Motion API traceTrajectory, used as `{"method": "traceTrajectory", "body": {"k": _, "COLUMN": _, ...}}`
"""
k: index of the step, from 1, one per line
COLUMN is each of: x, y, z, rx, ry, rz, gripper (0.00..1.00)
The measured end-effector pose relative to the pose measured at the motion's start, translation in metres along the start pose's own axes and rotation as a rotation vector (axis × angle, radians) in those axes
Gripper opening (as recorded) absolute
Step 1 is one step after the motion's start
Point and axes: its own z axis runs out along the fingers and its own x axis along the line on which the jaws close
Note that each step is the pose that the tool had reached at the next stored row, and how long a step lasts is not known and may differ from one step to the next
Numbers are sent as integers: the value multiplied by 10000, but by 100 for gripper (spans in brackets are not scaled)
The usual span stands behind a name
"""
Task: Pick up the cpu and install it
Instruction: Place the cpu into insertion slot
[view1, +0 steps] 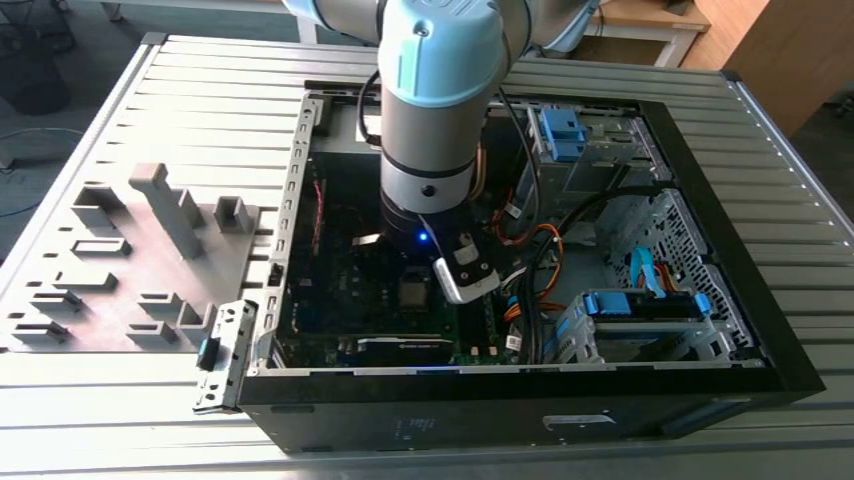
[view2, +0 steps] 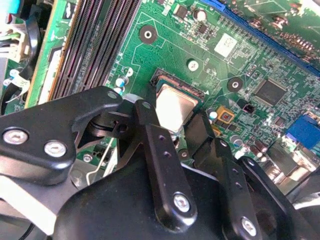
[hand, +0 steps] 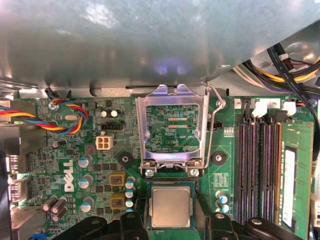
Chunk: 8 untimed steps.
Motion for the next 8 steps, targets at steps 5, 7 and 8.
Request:
{"method": "traceTrajectory", "body": {"k": 5, "x": -4, "y": -3, "z": 1, "rx": 0, "ry": 0, "rz": 0, "gripper": 47}}
{"method": "traceTrajectory", "body": {"k": 7, "x": -4, "y": -11, "z": 1, "rx": 0, "ry": 0, "rz": -1, "gripper": 47}}
{"method": "traceTrajectory", "body": {"k": 8, "x": -4, "y": -14, "z": 2, "rx": -1, "ry": 0, "rz": 0, "gripper": 47}}
